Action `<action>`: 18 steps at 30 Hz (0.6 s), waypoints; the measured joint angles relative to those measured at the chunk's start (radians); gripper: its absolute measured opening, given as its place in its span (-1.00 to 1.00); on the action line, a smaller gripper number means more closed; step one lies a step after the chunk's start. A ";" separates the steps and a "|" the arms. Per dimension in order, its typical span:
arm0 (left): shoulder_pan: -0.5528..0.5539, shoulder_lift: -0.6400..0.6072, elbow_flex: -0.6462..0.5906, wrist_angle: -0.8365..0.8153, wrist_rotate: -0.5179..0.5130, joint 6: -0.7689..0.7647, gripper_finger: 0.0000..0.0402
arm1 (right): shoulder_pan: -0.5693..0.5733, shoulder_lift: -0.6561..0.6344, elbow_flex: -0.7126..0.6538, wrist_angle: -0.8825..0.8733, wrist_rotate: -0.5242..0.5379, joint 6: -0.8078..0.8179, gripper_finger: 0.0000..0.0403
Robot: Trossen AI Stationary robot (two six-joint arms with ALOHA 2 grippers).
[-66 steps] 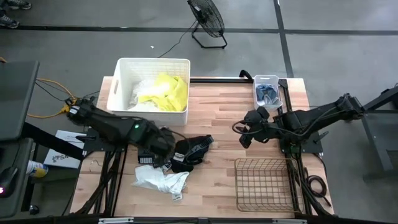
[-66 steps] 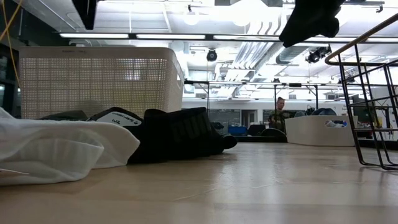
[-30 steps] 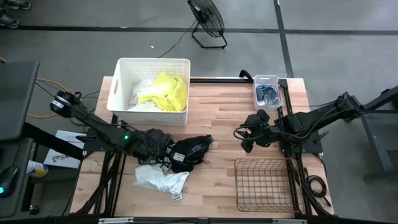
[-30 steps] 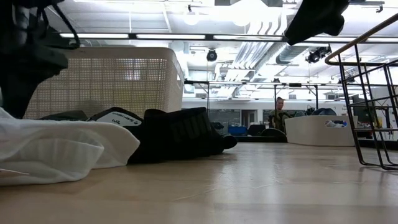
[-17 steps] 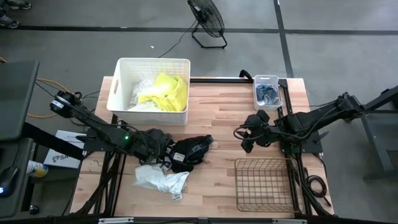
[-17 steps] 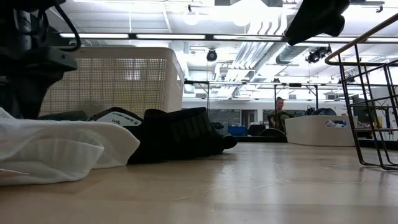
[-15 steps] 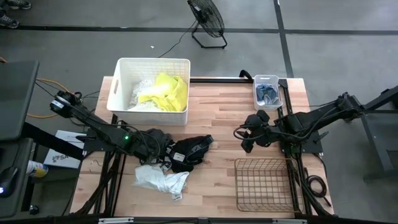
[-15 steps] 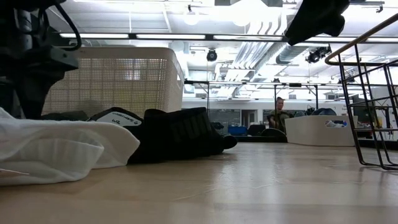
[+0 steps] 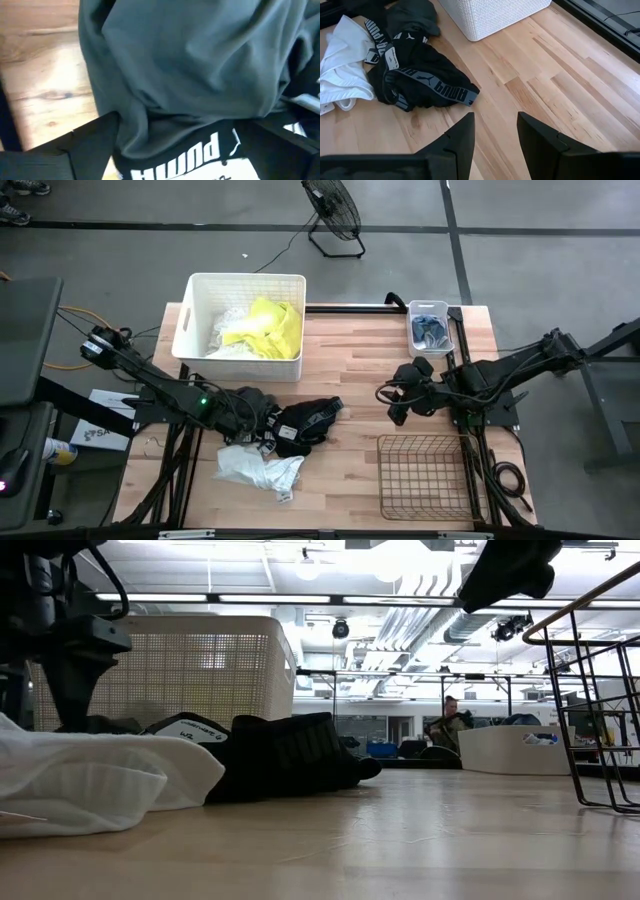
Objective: Pick & Place Cloths
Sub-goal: Put the gray underwear into the wire basket
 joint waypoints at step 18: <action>0.046 -0.023 -0.094 0.123 -0.169 -0.104 0.97 | 0.000 0.000 0.000 0.002 0.003 -0.008 -0.31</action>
